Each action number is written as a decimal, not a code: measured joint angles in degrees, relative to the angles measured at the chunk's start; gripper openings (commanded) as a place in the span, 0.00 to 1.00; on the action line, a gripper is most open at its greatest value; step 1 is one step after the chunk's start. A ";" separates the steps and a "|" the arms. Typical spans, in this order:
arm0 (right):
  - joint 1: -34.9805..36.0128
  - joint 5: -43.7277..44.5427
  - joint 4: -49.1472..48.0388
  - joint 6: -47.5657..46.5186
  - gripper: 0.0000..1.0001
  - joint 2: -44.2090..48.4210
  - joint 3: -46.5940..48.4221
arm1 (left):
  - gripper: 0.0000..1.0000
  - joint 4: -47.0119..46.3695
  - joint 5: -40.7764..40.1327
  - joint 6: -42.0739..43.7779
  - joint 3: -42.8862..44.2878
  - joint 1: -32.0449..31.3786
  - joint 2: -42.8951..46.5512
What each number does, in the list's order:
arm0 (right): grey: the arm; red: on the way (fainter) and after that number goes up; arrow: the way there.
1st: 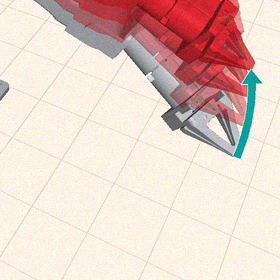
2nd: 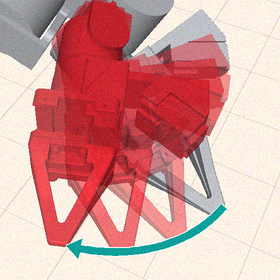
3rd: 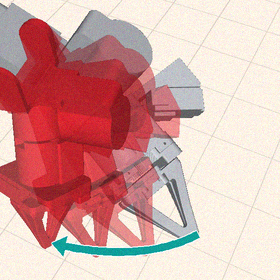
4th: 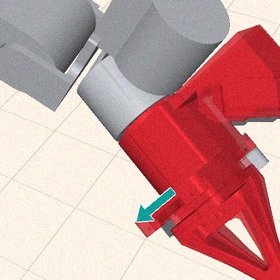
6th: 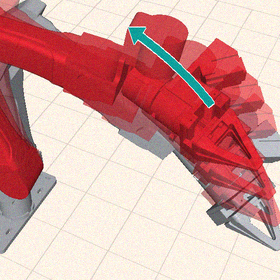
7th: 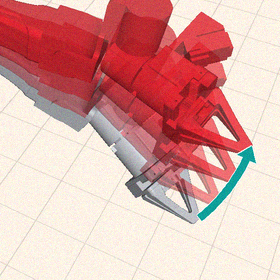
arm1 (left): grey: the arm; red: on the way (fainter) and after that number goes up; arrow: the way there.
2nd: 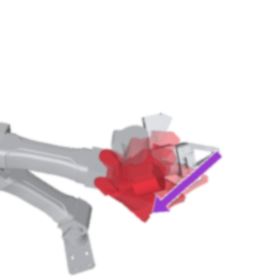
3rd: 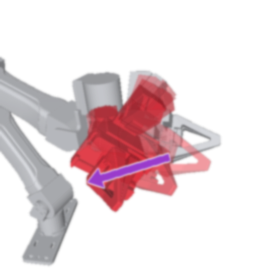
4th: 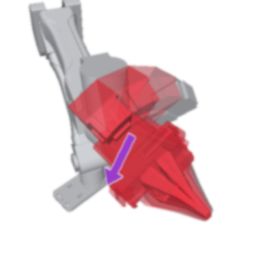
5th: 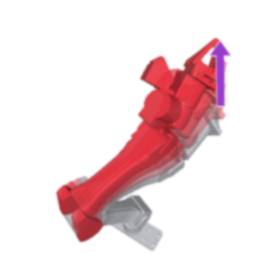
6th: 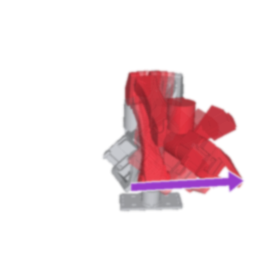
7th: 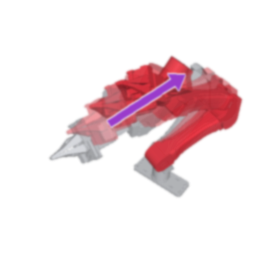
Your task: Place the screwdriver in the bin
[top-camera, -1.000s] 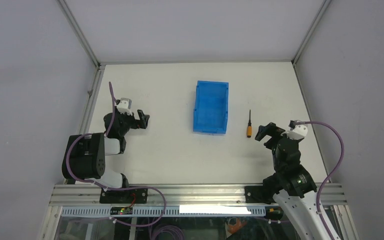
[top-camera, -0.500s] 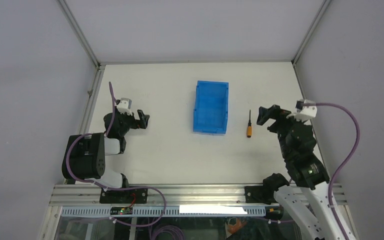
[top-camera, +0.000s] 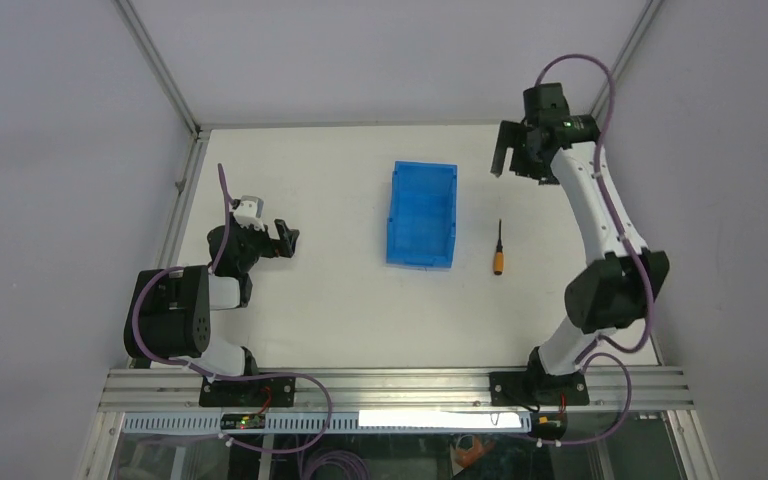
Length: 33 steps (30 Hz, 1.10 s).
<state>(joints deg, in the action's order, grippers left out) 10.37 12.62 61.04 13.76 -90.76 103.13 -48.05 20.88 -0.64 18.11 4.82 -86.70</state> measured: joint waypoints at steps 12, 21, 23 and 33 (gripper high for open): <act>-3.52 -9.90 -2.91 -0.37 0.59 -16.87 -25.09 | 0.99 0.00 0.00 0.00 0.00 0.00 0.00; -3.41 -11.21 -8.28 -0.66 0.00 -18.56 -29.24 | 0.99 0.00 0.00 0.00 0.00 0.00 0.00; -3.39 -11.08 -8.17 -1.11 0.00 -18.53 -29.16 | 0.99 0.00 0.00 0.00 0.00 0.00 0.00; -3.34 -8.70 -0.20 -2.05 0.00 -15.06 -22.53 | 0.99 0.00 0.00 0.00 0.00 0.00 0.00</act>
<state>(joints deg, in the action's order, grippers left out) 7.03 3.92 60.84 11.70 -105.82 80.60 -48.05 20.88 -0.64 18.11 4.82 -86.70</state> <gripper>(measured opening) 0.146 0.991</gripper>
